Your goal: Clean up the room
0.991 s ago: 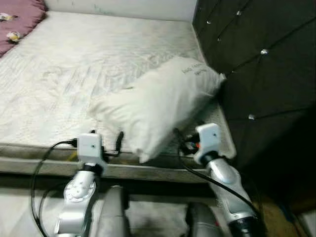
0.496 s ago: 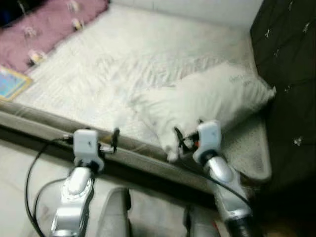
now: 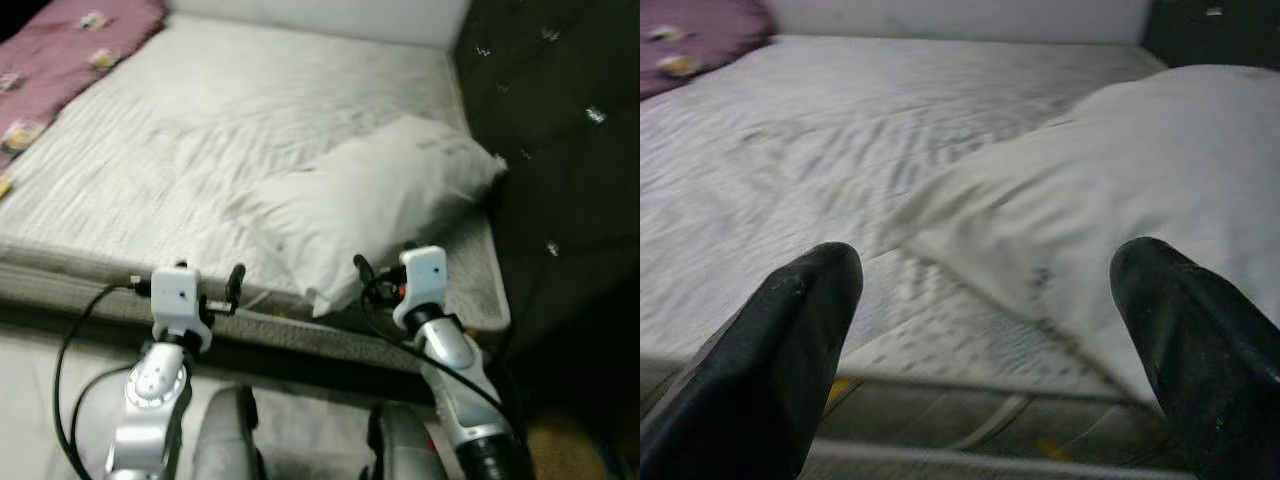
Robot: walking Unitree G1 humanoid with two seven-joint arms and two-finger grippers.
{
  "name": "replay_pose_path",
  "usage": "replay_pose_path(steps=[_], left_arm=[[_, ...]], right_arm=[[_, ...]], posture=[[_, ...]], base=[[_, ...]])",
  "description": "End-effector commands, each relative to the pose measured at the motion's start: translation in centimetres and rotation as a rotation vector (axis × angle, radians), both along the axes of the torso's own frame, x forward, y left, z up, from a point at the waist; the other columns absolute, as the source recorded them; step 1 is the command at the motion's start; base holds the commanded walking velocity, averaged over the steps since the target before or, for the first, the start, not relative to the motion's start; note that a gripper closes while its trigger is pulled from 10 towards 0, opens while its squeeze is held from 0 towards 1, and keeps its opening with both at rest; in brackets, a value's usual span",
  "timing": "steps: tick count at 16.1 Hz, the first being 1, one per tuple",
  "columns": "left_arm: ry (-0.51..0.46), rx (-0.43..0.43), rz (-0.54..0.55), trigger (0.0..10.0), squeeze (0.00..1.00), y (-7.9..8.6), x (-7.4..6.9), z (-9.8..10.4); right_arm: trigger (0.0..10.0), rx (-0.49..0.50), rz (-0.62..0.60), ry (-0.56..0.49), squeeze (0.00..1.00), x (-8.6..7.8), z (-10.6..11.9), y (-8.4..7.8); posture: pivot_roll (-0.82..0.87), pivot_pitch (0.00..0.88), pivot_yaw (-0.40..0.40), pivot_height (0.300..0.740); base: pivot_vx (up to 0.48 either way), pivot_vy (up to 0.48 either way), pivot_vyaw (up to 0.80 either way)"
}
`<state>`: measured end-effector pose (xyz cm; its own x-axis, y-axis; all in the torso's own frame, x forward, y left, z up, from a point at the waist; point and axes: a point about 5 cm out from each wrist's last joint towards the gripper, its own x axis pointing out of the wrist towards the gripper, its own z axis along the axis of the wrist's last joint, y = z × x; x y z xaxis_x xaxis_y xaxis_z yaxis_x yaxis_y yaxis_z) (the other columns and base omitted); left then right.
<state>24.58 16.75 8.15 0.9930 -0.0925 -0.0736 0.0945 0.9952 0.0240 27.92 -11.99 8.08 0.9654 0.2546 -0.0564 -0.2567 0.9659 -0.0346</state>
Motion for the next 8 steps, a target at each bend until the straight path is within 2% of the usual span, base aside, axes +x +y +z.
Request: replay_pose_path(steps=[1,2,5,8], left_arm=[[-0.009,-0.004,-0.009,10.0,0.00,-0.33,0.16,0.24],[-0.009,-0.003,-0.010,10.0,0.00,-0.33,0.16,0.24],[-0.019,-0.008,-0.026,10.0,0.00,-0.44,0.11,0.34],[-0.022,-0.010,-0.034,10.0,0.00,-0.51,0.08,0.36]], right_arm=[[10.0,-0.002,-0.016,0.002,0.00,0.11,0.08,-0.49],[10.0,-0.005,-0.016,-0.001,0.00,0.11,0.11,-0.50],[10.0,-0.006,-0.014,-0.004,0.00,0.04,0.15,-0.43],[10.0,-0.006,-0.014,-0.006,0.00,0.02,0.18,-0.42]], posture=[[-0.02,0.041,-0.034,0.632],[-0.02,0.041,-0.034,0.632],[-0.02,0.040,-0.034,0.632],[-0.02,0.041,-0.033,0.632]], base=[[0.000,0.000,-0.80],[0.000,0.000,-0.80],[0.000,0.000,0.00],[0.281,0.000,0.00]])
